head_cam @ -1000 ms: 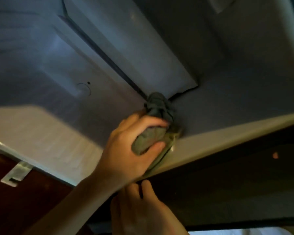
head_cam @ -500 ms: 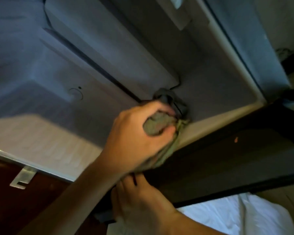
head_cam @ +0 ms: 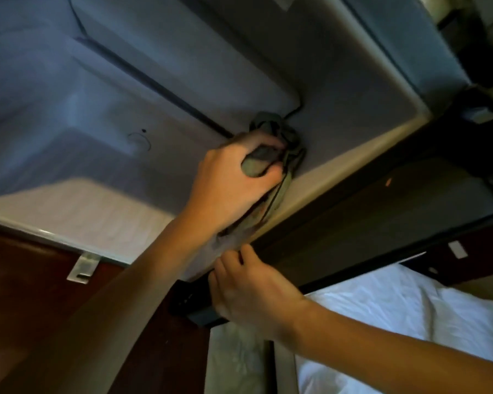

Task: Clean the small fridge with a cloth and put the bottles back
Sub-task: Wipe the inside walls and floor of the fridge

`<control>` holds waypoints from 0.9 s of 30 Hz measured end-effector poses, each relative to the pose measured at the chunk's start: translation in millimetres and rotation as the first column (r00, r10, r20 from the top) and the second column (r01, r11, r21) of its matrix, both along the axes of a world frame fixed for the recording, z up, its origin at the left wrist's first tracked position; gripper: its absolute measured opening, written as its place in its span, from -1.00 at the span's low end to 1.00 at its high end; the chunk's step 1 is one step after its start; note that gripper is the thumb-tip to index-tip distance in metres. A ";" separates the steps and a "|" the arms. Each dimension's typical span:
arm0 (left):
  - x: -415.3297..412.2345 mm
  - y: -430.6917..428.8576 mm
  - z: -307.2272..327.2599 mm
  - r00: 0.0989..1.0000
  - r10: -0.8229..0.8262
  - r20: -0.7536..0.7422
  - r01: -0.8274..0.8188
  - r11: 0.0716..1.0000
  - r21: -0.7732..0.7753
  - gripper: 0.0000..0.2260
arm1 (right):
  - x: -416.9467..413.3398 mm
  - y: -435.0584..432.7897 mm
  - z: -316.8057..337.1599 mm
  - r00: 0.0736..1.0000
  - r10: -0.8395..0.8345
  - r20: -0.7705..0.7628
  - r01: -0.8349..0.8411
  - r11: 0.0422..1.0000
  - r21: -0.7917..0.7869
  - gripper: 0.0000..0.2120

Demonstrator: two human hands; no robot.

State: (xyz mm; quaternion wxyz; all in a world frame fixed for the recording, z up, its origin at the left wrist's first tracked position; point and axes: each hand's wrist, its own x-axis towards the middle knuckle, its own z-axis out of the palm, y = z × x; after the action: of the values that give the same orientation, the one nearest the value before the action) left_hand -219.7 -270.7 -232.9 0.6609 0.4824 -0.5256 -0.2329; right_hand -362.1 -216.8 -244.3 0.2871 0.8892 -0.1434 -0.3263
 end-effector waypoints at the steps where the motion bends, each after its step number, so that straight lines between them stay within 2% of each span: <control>1: 2.5 6.0 -8.3 0.999 -0.030 -0.030 0.030 1.000 -0.003 -0.79 | 1.4 -2.0 0.3 0.996 0.091 0.019 -0.090 0.994 -0.055 -0.72; 3: 3.6 6.2 -31.0 0.993 -0.030 -0.118 0.036 0.998 0.055 -0.80 | 5.4 -6.2 0.2 0.979 0.203 0.006 -0.200 0.969 -0.143 -0.74; 5: -1.0 -3.3 -62.3 0.986 0.055 -0.158 -0.022 0.979 0.202 -0.81 | 1.9 1.9 -4.3 0.983 0.185 -0.006 -0.185 0.978 -0.097 -0.72; 6: -2.8 -10.2 -78.1 0.977 0.092 -0.191 -0.033 0.957 0.290 -0.80 | 2.8 1.2 -2.9 0.978 0.206 -0.009 -0.206 0.971 -0.123 -0.70; 8: -2.3 -28.2 -99.1 0.957 0.110 -0.270 0.009 0.913 0.407 -0.71 | 0.2 -2.5 -2.4 0.972 0.233 0.030 -0.226 0.964 -0.139 -0.67; 9: 0.1 -39.3 -101.9 0.945 0.105 -0.311 0.037 0.908 0.417 -0.65 | -0.3 -2.1 -2.6 0.965 0.258 0.036 -0.250 0.956 -0.155 -0.65; 11: 4.2 -69.7 -110.8 0.909 0.096 -0.405 0.083 0.912 0.401 -0.58 | 1.3 -2.3 0.4 0.961 0.273 0.043 -0.264 0.952 -0.153 -0.66; 13: 6.1 -96.9 -120.8 0.867 0.124 -0.482 0.096 0.909 0.405 -0.71 | 2.4 -4.0 2.1 0.960 0.279 0.017 -0.276 0.956 -0.099 -0.85; 15: 4.5 -107.6 -137.9 0.845 0.195 -0.497 0.043 0.903 0.427 -0.82 | 0.6 -6.3 2.4 0.974 0.225 0.017 -0.224 0.972 -0.067 -0.82; 18: 0.9 -95.3 -159.0 0.847 0.250 -0.469 0.006 0.878 0.478 -0.91 | 2.9 -6.5 2.0 0.979 0.197 0.057 -0.191 0.977 -0.098 -0.85; 21: -9.0 -52.3 -156.8 0.801 0.240 -0.548 0.077 0.867 0.492 -0.92 | -0.7 -6.9 -3.6 0.952 0.258 0.165 -0.238 0.962 -0.130 -0.85; 24: -20.0 9.2 -138.2 0.837 0.179 -0.517 0.053 0.914 0.403 -0.86 | -1.2 -9.7 -9.4 0.909 0.318 0.269 -0.283 0.945 -0.161 -0.73; 27: -26.8 45.8 -107.6 0.880 0.157 -0.448 -0.060 0.973 0.224 -0.86 | -5.1 -11.6 -15.8 0.873 0.346 0.342 -0.326 0.938 -0.116 -0.81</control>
State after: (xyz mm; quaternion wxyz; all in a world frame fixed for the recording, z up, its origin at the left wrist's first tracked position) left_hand -246.5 -225.0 -340.5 0.7264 0.5066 -0.2983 -0.3561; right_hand -367.2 -228.5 -260.1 0.3328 0.9366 -0.0452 -0.1002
